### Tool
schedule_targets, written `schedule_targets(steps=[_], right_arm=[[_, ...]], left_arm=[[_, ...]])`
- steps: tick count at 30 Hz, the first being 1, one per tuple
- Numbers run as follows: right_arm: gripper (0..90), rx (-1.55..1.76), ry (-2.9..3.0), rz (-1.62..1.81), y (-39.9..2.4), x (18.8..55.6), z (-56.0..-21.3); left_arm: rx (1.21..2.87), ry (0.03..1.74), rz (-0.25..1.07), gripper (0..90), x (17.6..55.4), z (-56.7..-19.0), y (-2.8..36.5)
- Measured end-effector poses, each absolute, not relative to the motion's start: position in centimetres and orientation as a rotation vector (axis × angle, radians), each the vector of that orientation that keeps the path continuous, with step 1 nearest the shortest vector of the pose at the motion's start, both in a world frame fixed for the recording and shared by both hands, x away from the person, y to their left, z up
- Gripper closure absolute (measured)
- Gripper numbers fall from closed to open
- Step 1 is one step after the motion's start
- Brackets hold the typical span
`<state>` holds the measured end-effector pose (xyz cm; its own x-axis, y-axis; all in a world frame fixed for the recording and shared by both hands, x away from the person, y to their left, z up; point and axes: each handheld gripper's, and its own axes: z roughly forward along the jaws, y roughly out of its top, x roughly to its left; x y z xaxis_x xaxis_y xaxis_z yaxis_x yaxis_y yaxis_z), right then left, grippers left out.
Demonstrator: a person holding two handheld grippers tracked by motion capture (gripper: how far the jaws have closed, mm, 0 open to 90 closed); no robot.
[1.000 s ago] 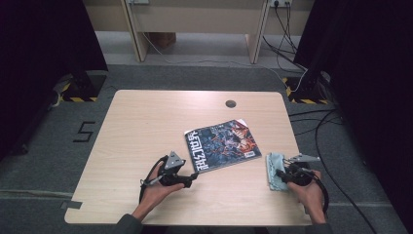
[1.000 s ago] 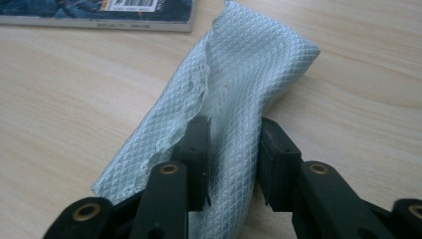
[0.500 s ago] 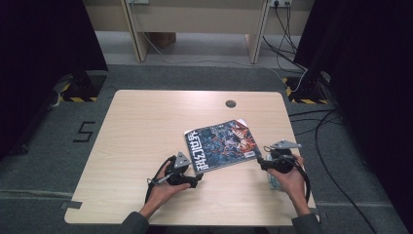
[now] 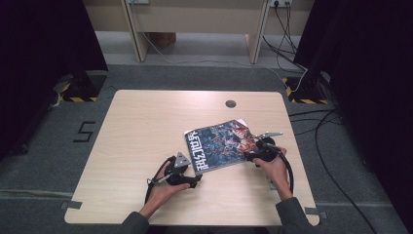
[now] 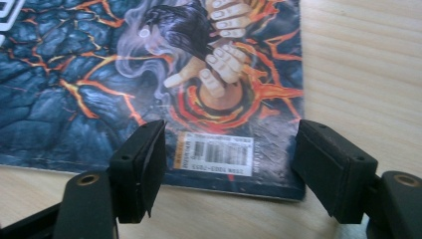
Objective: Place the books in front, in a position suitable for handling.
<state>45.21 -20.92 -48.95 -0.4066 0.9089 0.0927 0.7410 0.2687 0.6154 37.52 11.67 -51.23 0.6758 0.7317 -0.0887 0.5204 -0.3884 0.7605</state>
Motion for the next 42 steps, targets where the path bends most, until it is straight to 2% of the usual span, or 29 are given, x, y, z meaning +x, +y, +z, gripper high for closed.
schedule_targets(steps=[4, 7, 14, 20, 22, 32, 33, 35, 42], right_arm=[[30.6, 1.517, 2.286, 0.872, -20.6, 45.2, -48.9], [34.9, 1.505, 2.307, 0.904, -20.2, 45.0, -48.6], [26.1, 1.571, 2.252, 0.811, -20.9, 45.5, -49.4], [25.6, 1.560, 2.319, 0.781, -20.0, 44.9, -49.1], [26.5, 1.522, 2.388, 0.772, -19.2, 43.7, -49.0], [27.7, 1.427, 2.609, 0.910, -16.3, 40.0, -48.7], [31.5, 1.406, 2.643, 0.932, -15.8, 39.8, -48.6], [34.3, 1.356, 2.627, 1.013, -15.1, 39.7, -48.0], [29.5, 1.322, 2.470, 0.926, -15.2, 41.9, -47.0]], left_arm=[[2.080, 0.969, 0.331, 27.0, 37.6, -51.3, 11.8], [2.076, 0.979, 0.330, 27.3, 37.7, -51.3, 12.0], [2.080, 0.983, 0.321, 27.4, 37.7, -51.4, 12.0], [2.073, 0.995, 0.318, 27.3, 37.7, -51.3, 12.3], [2.061, 1.009, 0.311, 24.1, 37.7, -51.2, 12.9], [1.942, 1.191, 0.399, 25.0, 38.4, -50.4, 16.2], [1.930, 1.200, 0.431, 25.1, 38.4, -50.3, 16.3], [1.916, 1.202, 0.457, 25.5, 38.3, -50.1, 16.3], [1.930, 1.232, 0.424, 25.8, 38.3, -50.3, 15.8]])
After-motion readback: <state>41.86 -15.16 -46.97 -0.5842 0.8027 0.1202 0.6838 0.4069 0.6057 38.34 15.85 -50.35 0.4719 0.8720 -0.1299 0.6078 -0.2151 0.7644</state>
